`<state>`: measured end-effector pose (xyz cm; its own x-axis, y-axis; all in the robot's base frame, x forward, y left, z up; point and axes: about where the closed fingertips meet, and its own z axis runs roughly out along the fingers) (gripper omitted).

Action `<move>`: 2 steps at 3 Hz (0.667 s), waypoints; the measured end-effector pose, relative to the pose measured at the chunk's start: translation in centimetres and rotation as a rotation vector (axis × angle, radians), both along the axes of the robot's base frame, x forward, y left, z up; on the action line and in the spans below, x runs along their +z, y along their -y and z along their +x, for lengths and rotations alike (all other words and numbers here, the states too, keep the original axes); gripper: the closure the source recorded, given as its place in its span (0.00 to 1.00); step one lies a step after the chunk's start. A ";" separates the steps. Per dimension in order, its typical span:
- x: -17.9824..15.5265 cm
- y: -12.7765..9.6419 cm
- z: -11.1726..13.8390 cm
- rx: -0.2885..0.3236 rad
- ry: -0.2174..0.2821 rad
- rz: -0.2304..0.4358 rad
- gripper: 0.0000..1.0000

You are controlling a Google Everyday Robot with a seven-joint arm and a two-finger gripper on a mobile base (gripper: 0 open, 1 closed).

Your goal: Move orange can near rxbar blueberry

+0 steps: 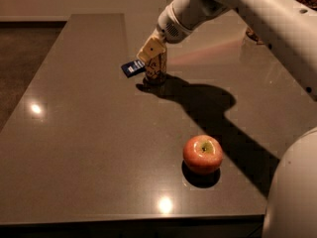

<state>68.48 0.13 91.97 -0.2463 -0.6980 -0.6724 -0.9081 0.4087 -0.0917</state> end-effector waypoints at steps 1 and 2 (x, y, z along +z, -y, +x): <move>0.0 0.0 0.0 0.000 0.000 0.000 0.23; 0.0 0.0 0.0 0.000 0.000 0.000 0.01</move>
Offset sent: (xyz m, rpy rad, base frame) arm 0.0000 0.0000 0.0001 0.0000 0.0000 0.0000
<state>68.48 0.14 91.99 -0.2463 -0.6980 -0.6724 -0.9081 0.4086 -0.0916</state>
